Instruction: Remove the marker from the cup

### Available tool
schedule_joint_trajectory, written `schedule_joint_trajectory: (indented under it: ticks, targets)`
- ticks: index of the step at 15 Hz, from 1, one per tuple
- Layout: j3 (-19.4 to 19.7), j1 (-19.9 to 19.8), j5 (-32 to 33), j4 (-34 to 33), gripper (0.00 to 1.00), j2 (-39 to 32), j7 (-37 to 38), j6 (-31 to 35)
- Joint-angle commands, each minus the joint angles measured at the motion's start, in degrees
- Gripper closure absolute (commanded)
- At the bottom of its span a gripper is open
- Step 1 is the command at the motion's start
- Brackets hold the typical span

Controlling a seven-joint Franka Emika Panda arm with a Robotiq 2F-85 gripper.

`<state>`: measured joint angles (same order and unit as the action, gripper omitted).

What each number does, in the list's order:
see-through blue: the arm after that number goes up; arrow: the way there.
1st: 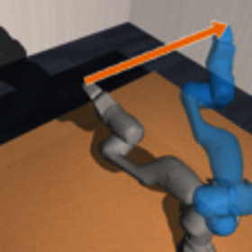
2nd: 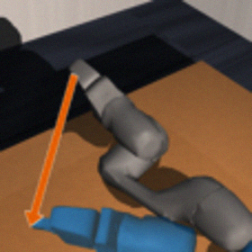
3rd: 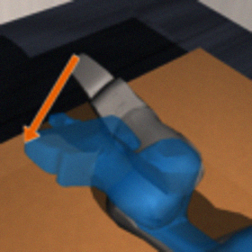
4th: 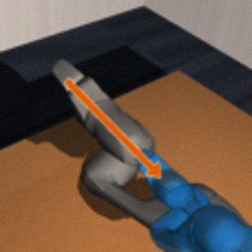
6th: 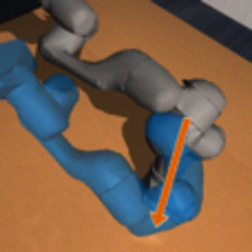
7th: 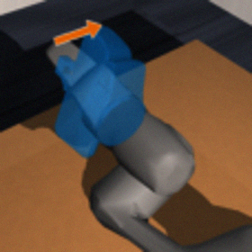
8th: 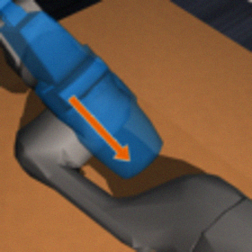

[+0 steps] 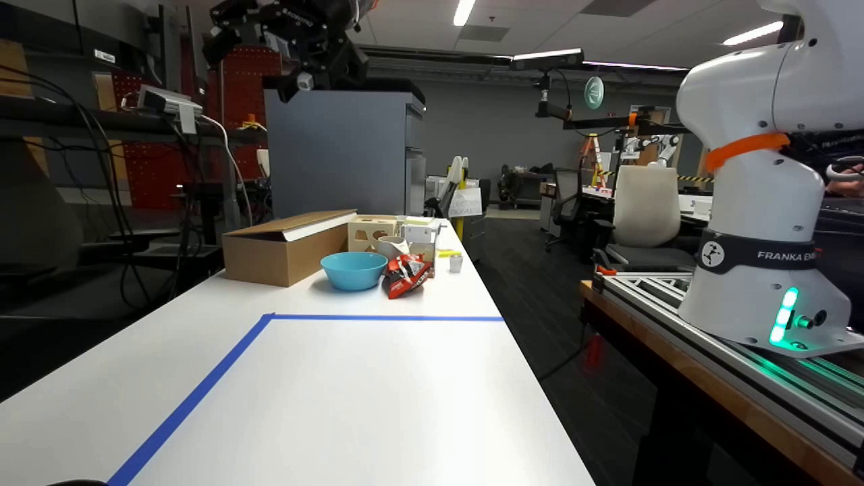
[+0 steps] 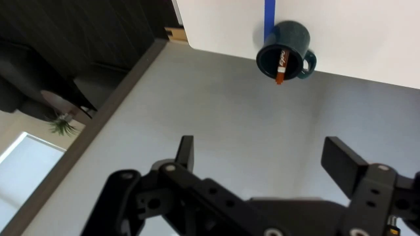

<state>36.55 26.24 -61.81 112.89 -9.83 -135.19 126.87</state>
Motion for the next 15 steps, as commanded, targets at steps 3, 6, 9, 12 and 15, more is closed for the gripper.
schedule_joint_trajectory:
  ticks: [3,6,9,12,15]
  targets:
    - [-20.1,-24.5,-1.0,-15.0,0.0,-17.7,-11.9,-18.8]
    - [-26.2,-29.7,5.1,-22.3,0.0,-23.9,-10.2,-21.2]
    - [-29.6,-31.2,11.5,-27.8,0.0,-27.6,-7.3,-19.2]
    - [-32.1,-31.4,17.4,-32.3,0.0,-30.0,-4.3,-18.7]
    - [-34.7,-31.8,21.9,-35.4,0.0,-31.6,-2.1,-19.1]
